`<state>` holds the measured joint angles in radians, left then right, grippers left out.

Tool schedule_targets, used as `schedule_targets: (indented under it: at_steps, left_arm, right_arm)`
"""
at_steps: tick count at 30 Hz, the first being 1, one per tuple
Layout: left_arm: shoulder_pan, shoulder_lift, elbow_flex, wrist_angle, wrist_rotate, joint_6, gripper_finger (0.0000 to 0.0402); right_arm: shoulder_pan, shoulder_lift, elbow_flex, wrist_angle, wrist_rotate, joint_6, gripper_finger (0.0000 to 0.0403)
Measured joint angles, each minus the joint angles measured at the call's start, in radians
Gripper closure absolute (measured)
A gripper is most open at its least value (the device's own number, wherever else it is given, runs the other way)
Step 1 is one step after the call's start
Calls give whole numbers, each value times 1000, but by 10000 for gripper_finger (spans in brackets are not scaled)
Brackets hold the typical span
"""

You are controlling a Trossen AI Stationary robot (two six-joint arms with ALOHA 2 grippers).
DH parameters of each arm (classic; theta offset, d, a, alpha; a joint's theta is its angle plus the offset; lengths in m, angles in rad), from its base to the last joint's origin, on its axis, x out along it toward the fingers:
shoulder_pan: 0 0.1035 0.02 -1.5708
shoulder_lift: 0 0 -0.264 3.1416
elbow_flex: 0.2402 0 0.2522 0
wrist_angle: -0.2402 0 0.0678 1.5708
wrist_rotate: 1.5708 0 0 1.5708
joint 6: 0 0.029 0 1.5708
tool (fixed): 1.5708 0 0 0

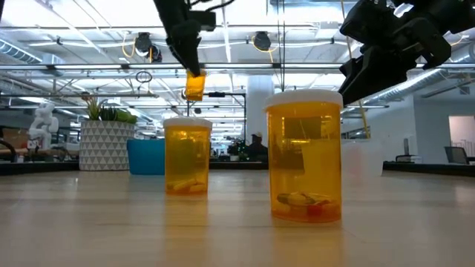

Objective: Pick and place medicine bottles into bin by pill shape (circle, oval)
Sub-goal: Put the large orange pill bottle into the blue bin

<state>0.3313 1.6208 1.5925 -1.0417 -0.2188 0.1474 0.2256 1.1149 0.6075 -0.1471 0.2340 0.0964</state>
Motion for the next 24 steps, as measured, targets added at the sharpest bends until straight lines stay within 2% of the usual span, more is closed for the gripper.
schedule_targets:
  at_steps: [12, 24]
  left_arm:
    - [109, 1, -328, 295, 33, -46, 177]
    - [176, 1, -500, 556, 8, -39, 176]
  right_arm:
    - [0, 0, 0, 0, 0, 5, 300]
    - [-1, 0, 0, 0, 4, -3, 300]
